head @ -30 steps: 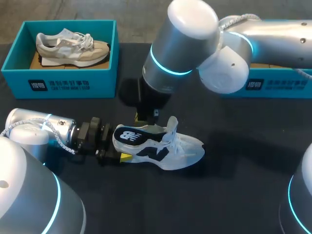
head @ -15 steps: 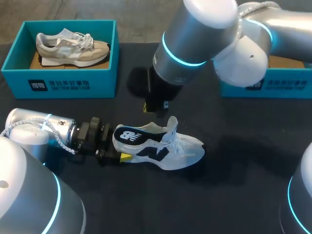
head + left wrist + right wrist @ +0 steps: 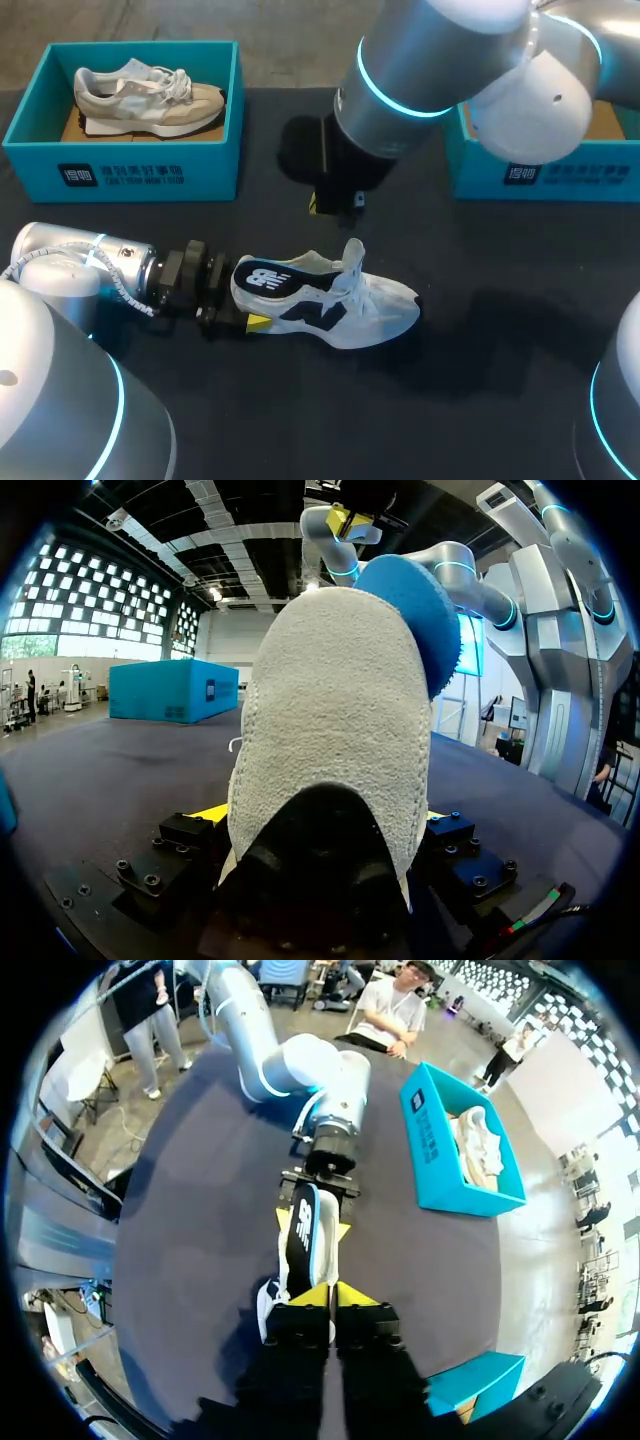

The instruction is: Take the shoe out of the shoebox, open the shoe tongue, remove and reinsert the insole, then place the shoe into the shoebox

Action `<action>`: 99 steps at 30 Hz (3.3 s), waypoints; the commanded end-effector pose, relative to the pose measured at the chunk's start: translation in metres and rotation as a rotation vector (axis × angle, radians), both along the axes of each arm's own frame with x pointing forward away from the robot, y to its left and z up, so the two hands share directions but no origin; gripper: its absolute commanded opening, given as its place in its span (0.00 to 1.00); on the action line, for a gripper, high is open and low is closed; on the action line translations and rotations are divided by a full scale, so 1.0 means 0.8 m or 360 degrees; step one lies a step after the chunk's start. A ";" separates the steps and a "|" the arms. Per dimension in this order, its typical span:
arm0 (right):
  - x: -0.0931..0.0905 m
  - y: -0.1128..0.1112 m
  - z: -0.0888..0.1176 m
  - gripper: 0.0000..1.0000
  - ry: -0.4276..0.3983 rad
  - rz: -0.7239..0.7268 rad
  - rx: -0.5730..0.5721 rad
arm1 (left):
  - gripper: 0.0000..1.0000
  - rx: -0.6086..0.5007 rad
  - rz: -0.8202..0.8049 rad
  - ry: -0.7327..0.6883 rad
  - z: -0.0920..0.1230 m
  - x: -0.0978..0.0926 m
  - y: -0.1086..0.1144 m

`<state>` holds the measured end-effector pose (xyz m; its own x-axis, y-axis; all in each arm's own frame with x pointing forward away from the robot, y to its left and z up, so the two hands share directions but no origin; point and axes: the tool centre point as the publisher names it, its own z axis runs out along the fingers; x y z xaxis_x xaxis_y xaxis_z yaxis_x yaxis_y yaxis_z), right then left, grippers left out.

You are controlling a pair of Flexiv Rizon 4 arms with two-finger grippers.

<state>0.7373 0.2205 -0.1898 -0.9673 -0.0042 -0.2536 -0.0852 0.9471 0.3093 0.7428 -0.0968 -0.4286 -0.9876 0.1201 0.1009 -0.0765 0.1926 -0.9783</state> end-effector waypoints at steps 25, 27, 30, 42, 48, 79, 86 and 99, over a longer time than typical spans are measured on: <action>0.004 0.036 -0.036 0.42 0.0104 0.0049 0.0024 | 0.00 0.0000 0.0004 0.0000 -0.005 0.002 -0.001; 0.005 0.040 -0.046 0.38 0.0120 0.0057 0.0036 | 0.00 0.0000 0.0004 0.0000 -0.005 0.002 -0.001; 0.007 0.046 -0.056 0.37 0.0138 0.0068 0.0050 | 0.00 0.0000 0.0004 0.0000 -0.005 0.002 -0.001; 0.020 0.066 -0.096 0.33 0.0213 0.0127 0.0090 | 0.00 0.0000 0.0004 0.0000 -0.005 0.002 -0.001; 0.023 0.071 -0.109 0.35 0.0245 0.0140 0.0107 | 0.00 0.0000 0.0004 0.0000 -0.005 0.002 -0.001; 0.018 0.081 -0.152 0.42 0.0406 0.0142 0.0098 | 0.00 0.0000 0.0004 0.0000 -0.005 0.002 -0.001; 0.014 0.082 -0.161 0.38 0.0434 0.0125 0.0075 | 0.00 0.0000 0.0004 0.0000 -0.005 0.002 -0.001; 0.015 0.082 -0.165 0.18 0.0444 0.0120 0.0086 | 0.00 0.0000 0.0004 0.0000 -0.005 0.002 -0.001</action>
<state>0.7485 0.2848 -0.3202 -0.9973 -0.0715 0.0190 -0.0590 0.9234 0.3792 0.7427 -0.0968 -0.4285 -0.9876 0.1202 0.1009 -0.0765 0.1925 -0.9783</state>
